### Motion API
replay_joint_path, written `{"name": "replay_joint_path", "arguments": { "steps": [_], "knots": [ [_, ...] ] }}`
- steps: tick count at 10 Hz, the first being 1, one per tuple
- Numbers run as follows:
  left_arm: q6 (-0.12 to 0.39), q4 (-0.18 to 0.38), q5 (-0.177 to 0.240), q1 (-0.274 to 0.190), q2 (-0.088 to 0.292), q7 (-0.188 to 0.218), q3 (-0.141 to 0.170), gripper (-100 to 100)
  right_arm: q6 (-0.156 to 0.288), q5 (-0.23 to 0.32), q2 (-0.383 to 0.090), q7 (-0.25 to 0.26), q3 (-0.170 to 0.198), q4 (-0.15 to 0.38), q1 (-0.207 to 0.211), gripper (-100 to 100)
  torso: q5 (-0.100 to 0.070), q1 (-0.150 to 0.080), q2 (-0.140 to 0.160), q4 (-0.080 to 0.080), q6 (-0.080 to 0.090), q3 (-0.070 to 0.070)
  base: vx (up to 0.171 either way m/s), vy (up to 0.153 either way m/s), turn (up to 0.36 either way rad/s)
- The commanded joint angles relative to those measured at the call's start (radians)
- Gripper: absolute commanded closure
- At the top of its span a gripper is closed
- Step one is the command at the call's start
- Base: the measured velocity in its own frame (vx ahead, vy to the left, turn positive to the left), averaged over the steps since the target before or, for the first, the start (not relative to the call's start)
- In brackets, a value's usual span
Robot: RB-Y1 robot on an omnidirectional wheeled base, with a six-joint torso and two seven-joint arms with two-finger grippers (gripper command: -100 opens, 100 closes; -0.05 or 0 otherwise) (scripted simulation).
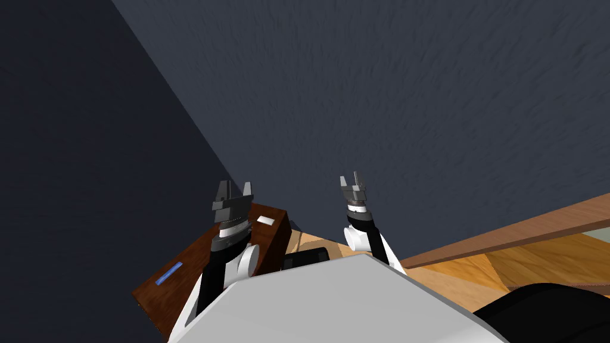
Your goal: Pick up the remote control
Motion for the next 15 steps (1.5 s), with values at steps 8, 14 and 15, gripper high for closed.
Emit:
{"name": "replay_joint_path", "arguments": {
  "steps": [8,14,15],
  "knots": [
    [0.126,0.189,0.074,-0.074,0.161,-0.076,0.033,-100,0.000,0.000,0.000,0.000,0.000,0.000,0.000,0,0.001,0.002,0.003,0.001,0.000,0.002,-0.047,0.023,-0.073],
    [0.247,0.356,0.138,-0.141,0.234,-0.146,0.052,-100,0.000,0.000,0.000,0.000,0.000,0.000,0.000,0,0.000,0.002,0.001,0.000,0.000,0.001,-0.020,0.016,-0.065],
    [0.247,0.370,0.138,-0.141,0.234,-0.146,0.052,-100,0.000,0.000,0.000,0.000,0.000,0.000,0.000,0,0.000,0.002,0.001,0.000,0.000,0.000,-0.005,0.007,0.005]
  ]
}}
